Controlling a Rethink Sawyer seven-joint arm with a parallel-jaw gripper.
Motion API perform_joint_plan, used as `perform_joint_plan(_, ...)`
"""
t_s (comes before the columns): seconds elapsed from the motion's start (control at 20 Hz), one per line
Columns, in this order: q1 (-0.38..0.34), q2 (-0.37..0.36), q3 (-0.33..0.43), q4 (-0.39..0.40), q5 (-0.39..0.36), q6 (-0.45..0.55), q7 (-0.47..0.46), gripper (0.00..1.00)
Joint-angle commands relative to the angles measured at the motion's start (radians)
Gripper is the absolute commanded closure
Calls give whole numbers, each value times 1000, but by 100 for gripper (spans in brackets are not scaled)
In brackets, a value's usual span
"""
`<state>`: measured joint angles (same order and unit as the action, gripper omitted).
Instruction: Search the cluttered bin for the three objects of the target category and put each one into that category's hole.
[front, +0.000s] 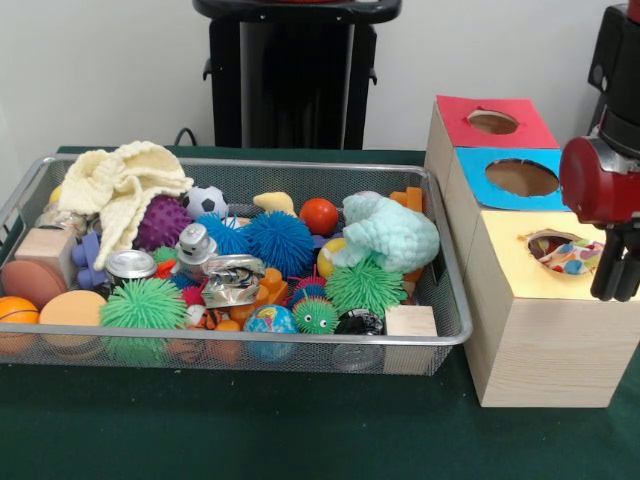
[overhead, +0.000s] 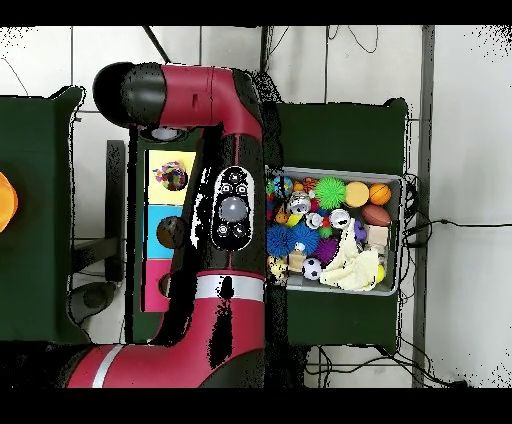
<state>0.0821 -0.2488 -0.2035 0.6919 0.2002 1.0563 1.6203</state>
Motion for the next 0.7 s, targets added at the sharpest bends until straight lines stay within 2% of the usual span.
perform_joint_plan(0.05, -26, -33, 90, 242, -39, -119, 45, 100)
perform_joint_plan(0.2, -31, -31, 101, 271, -41, -164, 39, 100)
perform_joint_plan(0.45, -31, 3, 101, 235, -45, -168, 35, 100)
perform_joint_plan(0.7, -12, 8, 92, 234, -42, -161, 61, 100)
